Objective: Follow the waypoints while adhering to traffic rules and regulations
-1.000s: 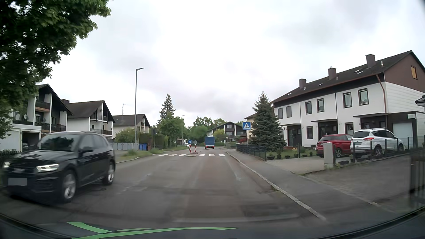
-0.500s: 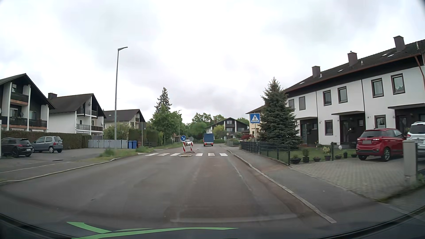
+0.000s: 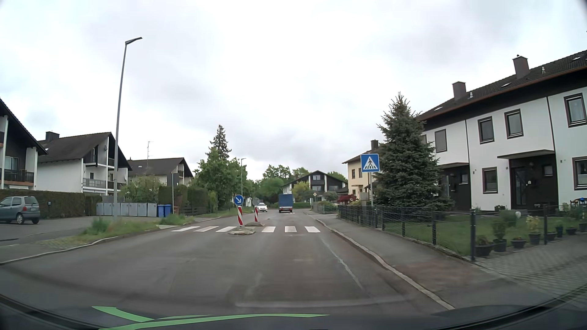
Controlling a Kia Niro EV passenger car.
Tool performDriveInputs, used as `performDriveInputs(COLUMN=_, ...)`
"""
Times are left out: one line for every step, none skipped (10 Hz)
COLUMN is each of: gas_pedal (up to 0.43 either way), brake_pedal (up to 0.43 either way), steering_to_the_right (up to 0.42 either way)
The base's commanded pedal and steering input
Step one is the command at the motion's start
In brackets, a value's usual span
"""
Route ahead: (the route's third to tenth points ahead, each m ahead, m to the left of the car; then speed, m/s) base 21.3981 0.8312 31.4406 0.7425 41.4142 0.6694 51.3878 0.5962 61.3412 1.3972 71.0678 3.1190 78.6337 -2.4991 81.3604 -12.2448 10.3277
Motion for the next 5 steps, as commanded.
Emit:
performDriveInputs(gas_pedal=0.0, brake_pedal=0.0, steering_to_the_right=0.002)
performDriveInputs(gas_pedal=0.0, brake_pedal=0.0, steering_to_the_right=0.001)
performDriveInputs(gas_pedal=0.0, brake_pedal=0.0, steering_to_the_right=0.001)
performDriveInputs(gas_pedal=0.0, brake_pedal=0.0, steering_to_the_right=0.001)
performDriveInputs(gas_pedal=0.02, brake_pedal=0.0, steering_to_the_right=0.001)
